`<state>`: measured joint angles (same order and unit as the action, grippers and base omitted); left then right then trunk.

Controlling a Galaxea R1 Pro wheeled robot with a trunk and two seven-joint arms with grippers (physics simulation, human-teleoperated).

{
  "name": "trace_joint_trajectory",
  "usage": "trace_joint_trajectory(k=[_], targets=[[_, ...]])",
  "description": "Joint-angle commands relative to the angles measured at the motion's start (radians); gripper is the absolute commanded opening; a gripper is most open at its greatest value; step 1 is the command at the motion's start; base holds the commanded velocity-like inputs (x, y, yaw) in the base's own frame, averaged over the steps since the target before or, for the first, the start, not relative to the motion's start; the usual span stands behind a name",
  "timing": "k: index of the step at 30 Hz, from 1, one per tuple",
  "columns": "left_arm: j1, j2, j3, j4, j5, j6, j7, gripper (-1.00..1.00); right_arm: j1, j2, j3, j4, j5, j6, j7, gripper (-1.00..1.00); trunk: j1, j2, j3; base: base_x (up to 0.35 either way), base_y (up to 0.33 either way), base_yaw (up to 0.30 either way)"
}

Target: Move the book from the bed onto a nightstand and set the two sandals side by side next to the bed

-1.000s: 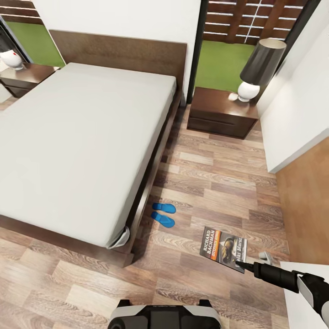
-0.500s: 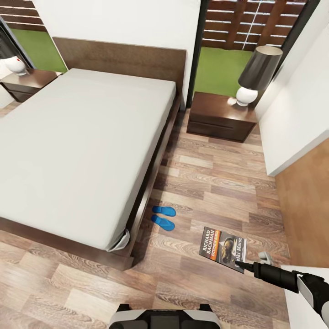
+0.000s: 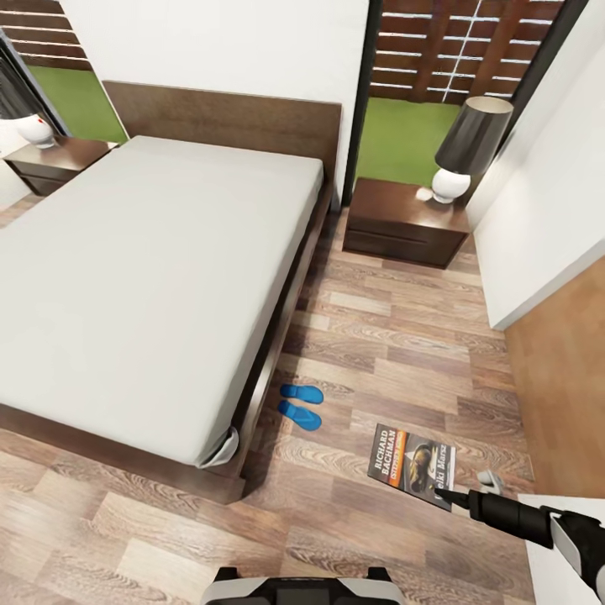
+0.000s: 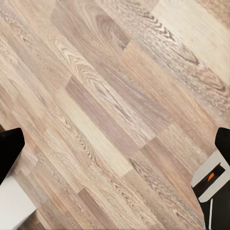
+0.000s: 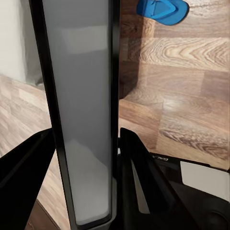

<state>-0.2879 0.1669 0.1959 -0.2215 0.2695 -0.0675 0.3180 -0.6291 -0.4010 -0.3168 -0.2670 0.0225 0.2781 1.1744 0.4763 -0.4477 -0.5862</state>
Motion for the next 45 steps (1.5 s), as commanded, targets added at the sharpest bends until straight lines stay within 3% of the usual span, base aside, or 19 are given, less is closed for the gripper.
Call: trace_joint_trajectory(k=[1,27,45], targets=[[0.000,0.000,-0.004,0.001,0.011,-0.004,0.002,1.00,0.002,0.000,-0.007,0.000,0.002,0.010,0.003,-1.00,0.000,-0.001,0.001,0.000,0.000,0.000],[0.001,-0.009,-0.003,0.099,0.014,-0.002,0.003,1.00,0.011,0.005,-0.005,0.000,0.002,0.004,-0.002,-1.00,0.000,-0.001,0.044,0.000,0.000,0.000],[0.001,-0.063,-0.003,0.128,0.016,-0.003,0.003,1.00,0.011,0.009,-0.005,0.000,0.003,0.002,-0.002,-1.00,0.000,-0.001,0.073,0.000,0.000,0.000]])
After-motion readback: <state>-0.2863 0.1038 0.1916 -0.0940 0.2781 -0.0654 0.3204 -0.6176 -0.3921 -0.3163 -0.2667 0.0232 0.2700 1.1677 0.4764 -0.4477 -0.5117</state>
